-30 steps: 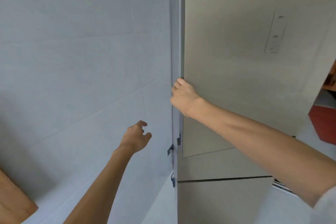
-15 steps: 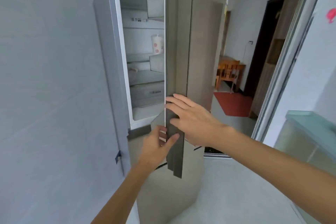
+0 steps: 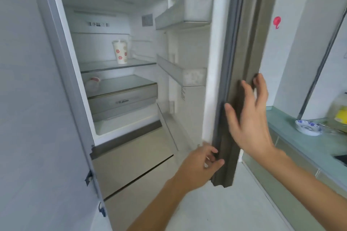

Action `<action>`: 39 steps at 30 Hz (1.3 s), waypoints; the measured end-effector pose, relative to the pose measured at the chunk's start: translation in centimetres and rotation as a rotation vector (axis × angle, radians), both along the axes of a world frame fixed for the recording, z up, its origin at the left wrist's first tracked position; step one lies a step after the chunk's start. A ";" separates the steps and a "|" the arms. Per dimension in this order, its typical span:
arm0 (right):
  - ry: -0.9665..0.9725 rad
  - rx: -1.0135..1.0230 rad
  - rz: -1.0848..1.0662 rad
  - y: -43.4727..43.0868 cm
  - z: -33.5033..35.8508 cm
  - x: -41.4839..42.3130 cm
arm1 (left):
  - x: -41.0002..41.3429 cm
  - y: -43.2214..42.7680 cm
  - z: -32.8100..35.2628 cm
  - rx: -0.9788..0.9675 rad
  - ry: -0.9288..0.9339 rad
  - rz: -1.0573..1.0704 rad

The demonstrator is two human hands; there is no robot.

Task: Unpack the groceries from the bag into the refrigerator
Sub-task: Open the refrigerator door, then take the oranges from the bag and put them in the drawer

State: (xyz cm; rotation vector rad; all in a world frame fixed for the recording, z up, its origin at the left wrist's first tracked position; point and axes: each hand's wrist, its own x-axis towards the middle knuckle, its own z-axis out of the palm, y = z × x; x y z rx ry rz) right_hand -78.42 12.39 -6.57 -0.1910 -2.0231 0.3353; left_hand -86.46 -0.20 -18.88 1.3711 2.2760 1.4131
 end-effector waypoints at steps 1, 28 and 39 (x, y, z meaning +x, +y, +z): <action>0.048 -0.070 0.013 1.2 0.3 0.3 | 0.2 0.6 -0.1 -0.021 0.016 -0.012; -0.775 -0.191 0.419 0.7 -24.0 -5.6 | -2.2 -17.8 -12.3 -0.747 -0.239 0.630; -1.410 0.065 0.668 -7.5 -32.2 -10.2 | 3.1 -20.7 -18.7 -0.851 -0.523 0.782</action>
